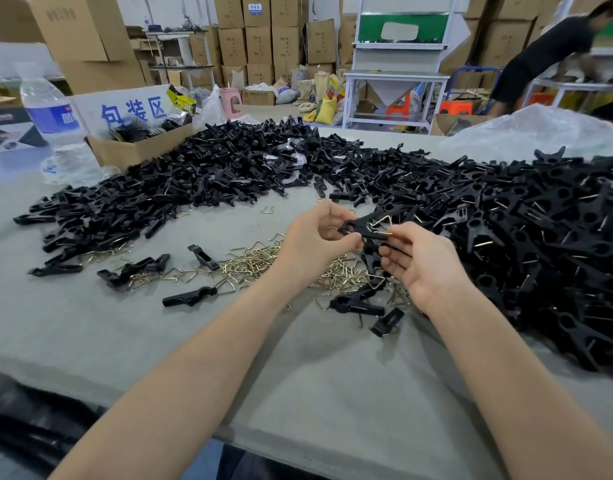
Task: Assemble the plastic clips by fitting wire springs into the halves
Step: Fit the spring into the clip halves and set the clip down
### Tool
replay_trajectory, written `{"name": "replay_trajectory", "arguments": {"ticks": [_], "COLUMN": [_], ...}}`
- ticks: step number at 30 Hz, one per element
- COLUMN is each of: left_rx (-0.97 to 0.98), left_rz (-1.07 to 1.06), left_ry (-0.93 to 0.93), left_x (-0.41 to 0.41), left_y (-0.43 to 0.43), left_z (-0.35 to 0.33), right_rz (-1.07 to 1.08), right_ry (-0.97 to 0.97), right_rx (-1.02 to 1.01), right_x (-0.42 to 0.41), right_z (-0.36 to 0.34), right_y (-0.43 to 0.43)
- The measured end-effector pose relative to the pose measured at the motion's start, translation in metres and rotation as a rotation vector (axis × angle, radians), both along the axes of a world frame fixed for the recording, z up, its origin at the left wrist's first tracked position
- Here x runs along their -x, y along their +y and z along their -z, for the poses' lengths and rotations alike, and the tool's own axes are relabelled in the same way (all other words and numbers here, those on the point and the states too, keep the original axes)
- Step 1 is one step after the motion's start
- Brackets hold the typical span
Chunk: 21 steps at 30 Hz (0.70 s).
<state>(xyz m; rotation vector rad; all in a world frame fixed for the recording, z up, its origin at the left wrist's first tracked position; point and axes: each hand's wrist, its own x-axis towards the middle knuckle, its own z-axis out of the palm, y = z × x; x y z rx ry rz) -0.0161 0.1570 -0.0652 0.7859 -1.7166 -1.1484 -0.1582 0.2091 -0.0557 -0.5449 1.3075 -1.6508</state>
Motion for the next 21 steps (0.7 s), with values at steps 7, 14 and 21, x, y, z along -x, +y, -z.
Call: {"name": "replay_trajectory", "arguments": {"ticks": [7,14,21], "left_rx": [0.006,0.011,0.025], "left_rz": [0.014,0.011,0.035], "left_ry": [-0.006,0.0,-0.028], "left_x": [0.0003,-0.0015,0.0004], "left_y": [-0.0011,-0.0024,-0.0015], "left_z": [0.0015,0.0007,0.0038], "right_rz": [-0.045,-0.044,-0.07], "right_ry": [-0.075,-0.064,-0.062], "right_rx": [-0.007,-0.001,0.003], "right_x": [-0.0016,-0.0007,-0.0016], "right_z": [0.0006,0.0012,0.0012], "right_y": [0.0002,0.0004,0.001]}}
